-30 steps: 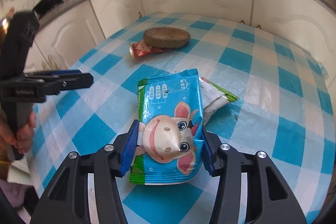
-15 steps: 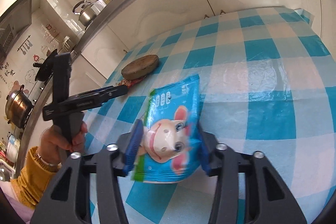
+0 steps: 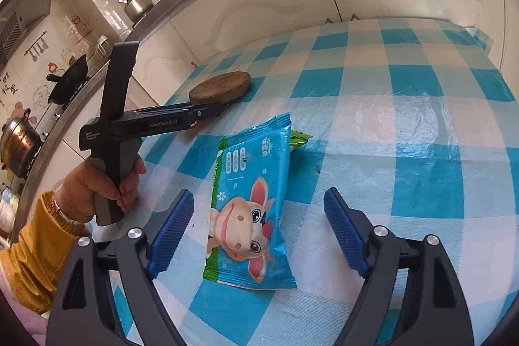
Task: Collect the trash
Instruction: 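Grasp the cow-printed packet with the right tool while the left tool lowers to the red wrapper, then close the left tool on the red wrapper and lift it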
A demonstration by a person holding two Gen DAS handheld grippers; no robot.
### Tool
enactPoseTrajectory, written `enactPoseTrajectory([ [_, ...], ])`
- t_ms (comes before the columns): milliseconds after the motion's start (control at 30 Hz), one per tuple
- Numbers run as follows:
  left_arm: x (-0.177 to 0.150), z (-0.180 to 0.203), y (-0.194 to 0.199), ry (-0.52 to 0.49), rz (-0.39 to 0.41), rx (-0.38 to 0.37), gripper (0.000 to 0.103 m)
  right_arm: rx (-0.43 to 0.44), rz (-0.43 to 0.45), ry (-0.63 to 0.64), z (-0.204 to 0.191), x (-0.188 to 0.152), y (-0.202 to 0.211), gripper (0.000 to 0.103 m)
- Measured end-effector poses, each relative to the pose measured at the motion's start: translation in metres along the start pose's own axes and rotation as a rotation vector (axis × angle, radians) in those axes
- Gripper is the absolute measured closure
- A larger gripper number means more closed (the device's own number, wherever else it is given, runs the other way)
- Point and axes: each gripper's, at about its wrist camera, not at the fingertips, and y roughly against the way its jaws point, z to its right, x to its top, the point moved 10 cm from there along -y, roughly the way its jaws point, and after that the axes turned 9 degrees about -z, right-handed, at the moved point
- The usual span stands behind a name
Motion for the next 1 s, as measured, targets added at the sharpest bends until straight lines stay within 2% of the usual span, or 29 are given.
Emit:
enactPoseTrajectory([
  [100, -0.003, 0.0, 0.003, 0.008, 0.008, -0.009, 0.047, -0.021, -0.009, -0.015, 0.004, 0.0, -0.003, 0.016],
  [300, -0.01, 0.011, 0.007, -0.01, 0.009, -0.031, 0.048, -0.026, -0.012, -0.014, 0.004, 0.0, -0.005, 0.015],
  [400, -0.009, 0.015, 0.005, -0.039, 0.012, -0.008, 0.042, -0.024, -0.012, -0.02, 0.004, 0.0, -0.005, 0.014],
  [500, -0.005, 0.015, 0.002, -0.043, 0.012, 0.014, 0.042, -0.022, -0.011, -0.021, 0.004, 0.0, -0.005, 0.014],
  [633, -0.003, 0.011, 0.002, -0.029, 0.012, 0.042, 0.051, -0.021, -0.012, -0.02, 0.004, 0.0, -0.005, 0.014],
  [900, -0.016, 0.014, 0.011, 0.009, 0.008, 0.002, 0.052, -0.041, -0.017, -0.003, 0.001, 0.0, -0.005, 0.014],
  [1000, -0.028, 0.019, 0.021, 0.03, 0.013, -0.038, 0.052, -0.088, -0.016, 0.024, -0.003, 0.0, -0.005, 0.014],
])
